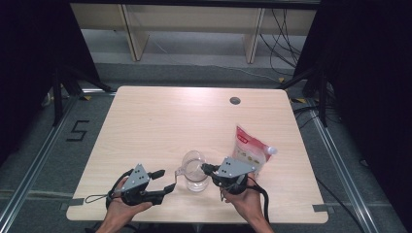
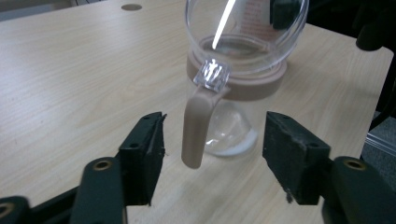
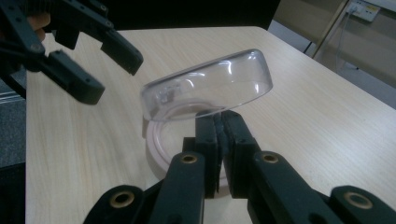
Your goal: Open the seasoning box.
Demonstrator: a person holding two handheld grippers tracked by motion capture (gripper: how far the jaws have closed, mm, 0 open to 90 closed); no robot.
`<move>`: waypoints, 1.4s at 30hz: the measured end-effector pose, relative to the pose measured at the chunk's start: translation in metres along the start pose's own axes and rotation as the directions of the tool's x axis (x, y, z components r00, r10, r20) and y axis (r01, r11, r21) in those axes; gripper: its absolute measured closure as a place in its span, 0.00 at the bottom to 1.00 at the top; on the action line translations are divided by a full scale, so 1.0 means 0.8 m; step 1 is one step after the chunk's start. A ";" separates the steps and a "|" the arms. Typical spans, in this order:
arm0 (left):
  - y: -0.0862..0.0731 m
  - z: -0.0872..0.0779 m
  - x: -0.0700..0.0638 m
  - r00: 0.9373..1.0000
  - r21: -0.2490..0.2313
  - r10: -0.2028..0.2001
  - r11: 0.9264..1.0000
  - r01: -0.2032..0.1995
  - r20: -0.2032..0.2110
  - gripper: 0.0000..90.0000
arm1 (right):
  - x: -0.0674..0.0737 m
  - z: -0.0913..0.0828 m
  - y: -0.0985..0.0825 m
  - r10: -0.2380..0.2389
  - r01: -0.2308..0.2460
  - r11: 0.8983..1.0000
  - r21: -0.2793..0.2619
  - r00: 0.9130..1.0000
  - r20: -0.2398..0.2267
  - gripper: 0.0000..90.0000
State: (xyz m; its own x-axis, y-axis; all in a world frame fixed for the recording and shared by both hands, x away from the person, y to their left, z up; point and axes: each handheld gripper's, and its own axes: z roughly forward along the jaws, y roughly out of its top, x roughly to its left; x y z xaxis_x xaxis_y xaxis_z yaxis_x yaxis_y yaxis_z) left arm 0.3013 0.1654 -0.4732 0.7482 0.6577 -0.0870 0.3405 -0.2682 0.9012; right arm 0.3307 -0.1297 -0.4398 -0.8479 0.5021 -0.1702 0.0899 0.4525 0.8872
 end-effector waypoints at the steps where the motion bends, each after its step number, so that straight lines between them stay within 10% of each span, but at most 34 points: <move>1: -0.002 -0.001 0.001 1.000 0.014 0.003 1.000 -0.003 0.001 0.39 | 0.000 0.001 0.002 -0.012 0.012 1.000 -0.004 1.000 -0.001 0.96; 42: -0.025 -0.006 0.008 1.000 0.089 0.012 0.996 -0.010 -0.017 0.26 | 0.018 0.031 0.040 -0.059 0.058 0.998 -0.033 0.998 -0.029 0.95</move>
State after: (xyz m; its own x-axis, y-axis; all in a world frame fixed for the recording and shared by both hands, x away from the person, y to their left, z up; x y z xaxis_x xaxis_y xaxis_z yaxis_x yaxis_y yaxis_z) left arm 0.2966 0.1786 -0.4901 0.7424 0.6664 -0.0692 0.3823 -0.3366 0.8605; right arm 0.3343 -0.0892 -0.4244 -0.8666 0.4527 -0.2099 0.0232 0.4567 0.8893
